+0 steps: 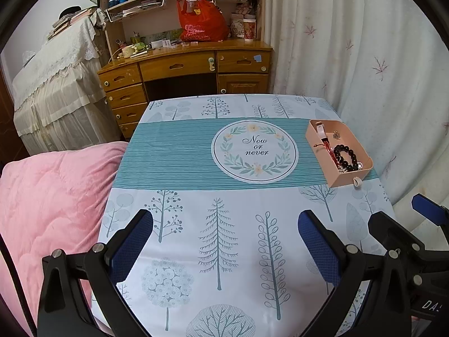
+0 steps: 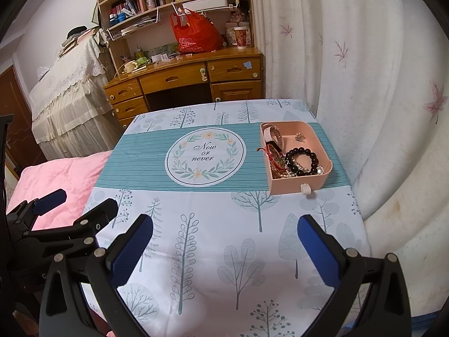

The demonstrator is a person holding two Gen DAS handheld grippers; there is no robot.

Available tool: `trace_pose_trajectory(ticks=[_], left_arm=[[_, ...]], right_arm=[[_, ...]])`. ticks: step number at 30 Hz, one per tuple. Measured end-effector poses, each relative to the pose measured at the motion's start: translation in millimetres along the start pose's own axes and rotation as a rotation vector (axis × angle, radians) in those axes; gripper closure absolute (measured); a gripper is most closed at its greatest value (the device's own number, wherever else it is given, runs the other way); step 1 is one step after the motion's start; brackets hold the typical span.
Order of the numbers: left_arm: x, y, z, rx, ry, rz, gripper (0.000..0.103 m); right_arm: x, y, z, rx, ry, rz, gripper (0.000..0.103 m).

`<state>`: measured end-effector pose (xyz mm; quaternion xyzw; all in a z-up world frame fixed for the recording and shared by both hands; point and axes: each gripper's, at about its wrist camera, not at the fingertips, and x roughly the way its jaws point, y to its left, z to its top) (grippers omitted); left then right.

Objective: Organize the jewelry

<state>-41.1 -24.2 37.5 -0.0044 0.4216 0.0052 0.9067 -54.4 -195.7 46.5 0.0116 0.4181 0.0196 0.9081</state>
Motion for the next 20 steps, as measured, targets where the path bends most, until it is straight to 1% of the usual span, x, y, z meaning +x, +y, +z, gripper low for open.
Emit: trace_pose_trajectory(ticks=[20], left_arm=[[0.4, 0.2, -0.8, -0.009, 0.001, 0.014, 0.001]], right_arm=[[0.9, -0.5, 0.8, 0.000, 0.001, 0.002, 0.000]])
